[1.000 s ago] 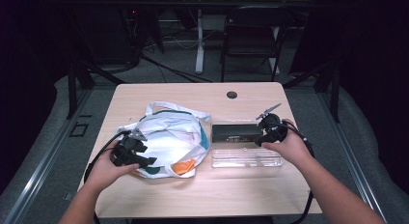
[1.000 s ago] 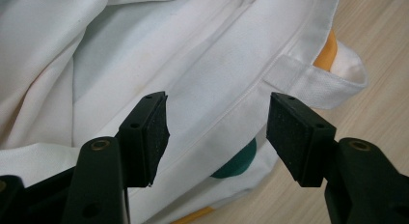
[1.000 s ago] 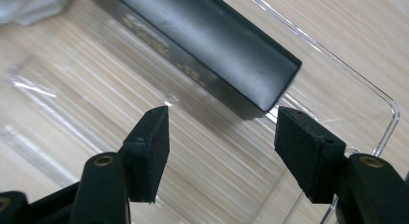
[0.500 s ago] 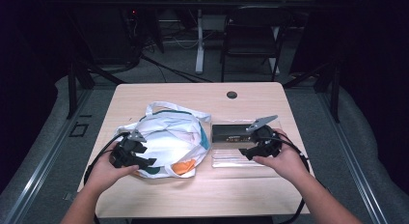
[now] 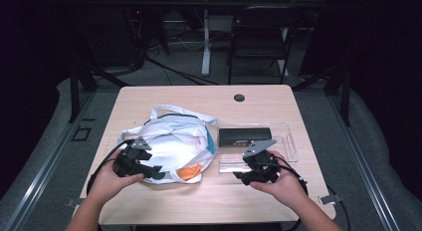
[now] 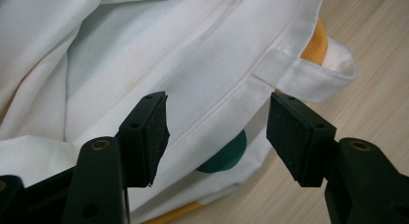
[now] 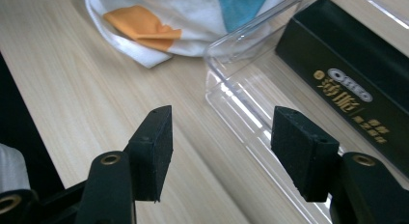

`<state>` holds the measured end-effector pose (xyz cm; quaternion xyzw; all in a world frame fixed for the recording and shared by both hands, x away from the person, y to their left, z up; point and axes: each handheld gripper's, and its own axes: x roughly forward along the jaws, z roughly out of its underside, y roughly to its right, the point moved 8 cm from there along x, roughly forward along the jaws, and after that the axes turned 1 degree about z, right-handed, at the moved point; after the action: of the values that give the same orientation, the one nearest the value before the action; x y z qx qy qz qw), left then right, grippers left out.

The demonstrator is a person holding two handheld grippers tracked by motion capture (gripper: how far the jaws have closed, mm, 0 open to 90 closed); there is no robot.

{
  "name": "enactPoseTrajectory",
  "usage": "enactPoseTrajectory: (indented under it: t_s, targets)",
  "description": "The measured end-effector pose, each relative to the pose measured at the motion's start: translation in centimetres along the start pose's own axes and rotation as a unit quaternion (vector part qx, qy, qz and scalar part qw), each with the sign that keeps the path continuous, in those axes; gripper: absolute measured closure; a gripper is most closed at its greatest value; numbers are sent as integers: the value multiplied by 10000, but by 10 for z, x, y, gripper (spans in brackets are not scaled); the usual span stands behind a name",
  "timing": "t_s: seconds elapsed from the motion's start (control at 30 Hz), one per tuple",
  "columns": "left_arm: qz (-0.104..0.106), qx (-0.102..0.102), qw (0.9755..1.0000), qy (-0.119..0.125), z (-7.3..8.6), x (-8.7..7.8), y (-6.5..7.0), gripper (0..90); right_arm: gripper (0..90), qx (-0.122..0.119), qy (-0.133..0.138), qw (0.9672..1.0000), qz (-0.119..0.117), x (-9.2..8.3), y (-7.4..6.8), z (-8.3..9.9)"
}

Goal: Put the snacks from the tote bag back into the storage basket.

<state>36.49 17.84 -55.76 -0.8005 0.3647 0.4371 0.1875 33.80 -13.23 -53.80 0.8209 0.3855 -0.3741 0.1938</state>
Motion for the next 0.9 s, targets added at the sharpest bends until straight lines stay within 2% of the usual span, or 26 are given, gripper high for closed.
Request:
enactPoseTrajectory:
  t_s: [0.03, 0.17, 0.43, 0.73, 0.9]
  targets:
    - [4, 10, 10000, -9, 1, 0, 0, 398, 402, -23, -51, 10000, -39, 1, -2, 1]
    - [-2, 18, 10000, -13, 4, 2, 2, 398, 402, -27, 31, 10000, -49, 7, -10, 5]
    - [-29, 25, 10000, 24, 8, 6, 6, 398, 401, -130, 131, 9996, -231, 13, -21, 9]
    - [-115, 97, 9998, 88, 12, 7, 8, 397, 401, -69, -1, 9990, -453, 31, -33, 20]
    - [-202, 120, 9997, 121, 14, 6, 5, 397, 401, -44, -9, 9989, -460, 36, -33, 23]
